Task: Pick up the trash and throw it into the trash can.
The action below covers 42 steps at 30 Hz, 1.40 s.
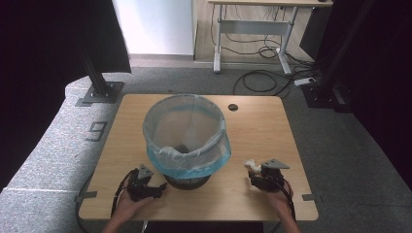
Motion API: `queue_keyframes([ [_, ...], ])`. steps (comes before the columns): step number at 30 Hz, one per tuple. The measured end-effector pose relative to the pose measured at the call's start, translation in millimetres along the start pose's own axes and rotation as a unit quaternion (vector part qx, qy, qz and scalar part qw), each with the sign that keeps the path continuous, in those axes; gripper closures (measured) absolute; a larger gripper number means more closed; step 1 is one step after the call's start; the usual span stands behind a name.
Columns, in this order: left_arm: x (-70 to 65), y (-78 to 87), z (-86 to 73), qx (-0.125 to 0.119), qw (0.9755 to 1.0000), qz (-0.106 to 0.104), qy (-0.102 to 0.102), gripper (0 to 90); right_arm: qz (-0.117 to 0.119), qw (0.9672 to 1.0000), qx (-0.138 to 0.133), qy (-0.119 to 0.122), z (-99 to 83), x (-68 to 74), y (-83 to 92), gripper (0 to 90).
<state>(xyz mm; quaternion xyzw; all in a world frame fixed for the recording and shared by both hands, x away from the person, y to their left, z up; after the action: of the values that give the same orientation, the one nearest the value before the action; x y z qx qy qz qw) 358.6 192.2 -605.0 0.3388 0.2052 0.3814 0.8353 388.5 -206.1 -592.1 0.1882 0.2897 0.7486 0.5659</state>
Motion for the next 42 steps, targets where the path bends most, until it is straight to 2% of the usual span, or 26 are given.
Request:
queue_keyframes([
  [10,0.0,0.0,0.0,0.0,1.0,0.0,0.0,14.6,0.0,0.9998,-0.007,-0.016,11.1,-7.0,-14.5,40.5],
  [18,0.0,0.0,0.0,0.0,1.0,0.0,0.0,14.5,0.007,0.9994,-0.008,-0.033,17.2,-10.9,-28.2,50.0],
  [19,0.0,0.0,0.0,0.0,1.0,0.0,0.0,14.5,0.001,0.9996,-0.003,-0.028,16.5,-12.3,-32.2,55.4],
  [20,0.0,0.0,0.0,0.0,1.0,0.0,0.0,14.5,0.001,0.9996,-0.003,-0.028,16.5,-12.3,-32.2,55.4],
  [25,0.0,0.1,0.0,0.0,1.0,0.0,0.0,14.6,-0.013,0.9998,-0.001,-0.016,15.7,-17.1,-36.3,72.3],
  [29,0.0,0.0,0.0,0.0,1.0,0.0,0.0,14.6,-0.015,0.9998,0.001,-0.012,15.0,-19.8,-35.5,79.1],
  [34,0.0,0.1,0.0,0.0,1.0,0.0,0.0,14.5,-0.013,0.9998,-0.006,-0.012,17.1,-20.9,-32.2,81.6],
  [37,0.0,0.0,0.0,0.0,1.0,0.0,0.0,14.5,-0.003,0.9995,-0.023,-0.022,23.6,-21.4,-22.6,82.4],
  [39,0.0,0.1,0.0,0.0,1.0,0.0,0.0,14.6,0.009,0.9986,-0.041,-0.033,29.7,-21.0,-9.5,82.8],
  [42,0.0,0.1,0.0,0.0,1.0,0.0,0.0,14.6,0.015,0.998,-0.051,-0.034,32.2,-20.0,-1.3,82.9],
])
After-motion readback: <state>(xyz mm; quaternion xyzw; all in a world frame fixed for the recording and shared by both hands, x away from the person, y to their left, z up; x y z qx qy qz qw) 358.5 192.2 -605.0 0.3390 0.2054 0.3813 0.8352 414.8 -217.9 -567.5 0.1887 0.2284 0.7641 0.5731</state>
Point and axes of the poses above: each handheld gripper's, and its own axes: y roughly backward along the jaws, z roughly out of its top, x roughly to its left, the point moved 8 cm from there along -y, roughly forward along the jaws, and after that the axes turned 6 degrees about -z, right-handed, at the moved point
